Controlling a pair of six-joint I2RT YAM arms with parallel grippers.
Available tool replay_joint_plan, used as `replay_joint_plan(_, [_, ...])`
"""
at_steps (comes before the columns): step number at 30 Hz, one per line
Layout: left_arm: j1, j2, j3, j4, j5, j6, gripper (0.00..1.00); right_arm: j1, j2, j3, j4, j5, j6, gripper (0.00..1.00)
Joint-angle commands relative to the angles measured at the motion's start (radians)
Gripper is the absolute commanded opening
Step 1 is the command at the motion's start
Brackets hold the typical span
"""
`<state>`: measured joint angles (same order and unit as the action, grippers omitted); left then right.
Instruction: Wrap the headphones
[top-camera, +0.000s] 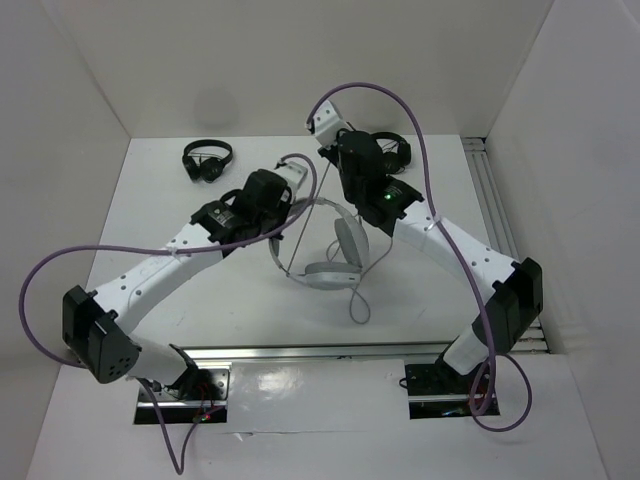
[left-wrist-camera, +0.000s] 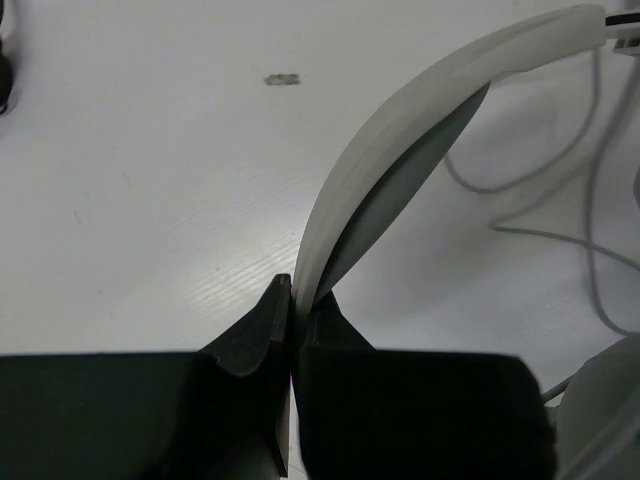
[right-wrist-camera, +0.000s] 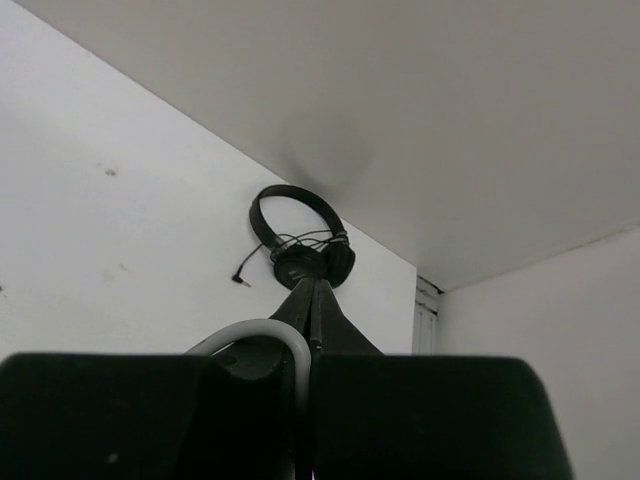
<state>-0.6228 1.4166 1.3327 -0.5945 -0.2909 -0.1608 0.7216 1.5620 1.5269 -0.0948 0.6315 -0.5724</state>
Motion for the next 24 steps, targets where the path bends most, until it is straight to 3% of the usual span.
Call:
replay_joint_plan(1, [-0.081, -0.05, -0.033, -0.077, 0.001, 0.089, 0.0, -0.062, -0.057, -0.011, 0.271, 0.047, -0.098, 0.0])
replay_joint_plan(5, [-0.104, -0.1, 0.003, -0.117, 0.016, 0.089, 0.0, -0.154, -0.057, -0.022, 0.212, -0.068, -0.038, 0.0])
replay_joint_plan(11, [-0.136, -0.123, 0.077, -0.218, -0.071, 0.058, 0.0, -0.226, -0.057, -0.02, 0.152, -0.192, 0.103, 0.0])
replay_joint_plan(16, [-0.155, -0.133, 0.141, -0.232, 0.013, 0.049, 0.0, -0.254, -0.011, -0.048, 0.152, -0.262, 0.149, 0.0])
replay_joint_plan(20, [-0.155, -0.179, 0.219, -0.241, -0.054, -0.025, 0.0, -0.315, -0.002, -0.048, 0.08, -0.5, 0.256, 0.0])
replay_joint_plan(22, [-0.164, -0.205, 0.275, -0.22, -0.054, -0.057, 0.0, -0.349, 0.009, -0.048, 0.069, -0.749, 0.328, 0.0])
replay_joint_plan(23, [-0.184, -0.237, 0.299, -0.188, -0.12, -0.09, 0.0, -0.361, 0.029, -0.074, 0.099, -0.968, 0.417, 0.0])
replay_joint_plan(24, [-0.184, -0.237, 0.299, -0.188, -0.12, -0.091, 0.0, -0.361, 0.039, -0.074, 0.099, -0.971, 0.417, 0.0])
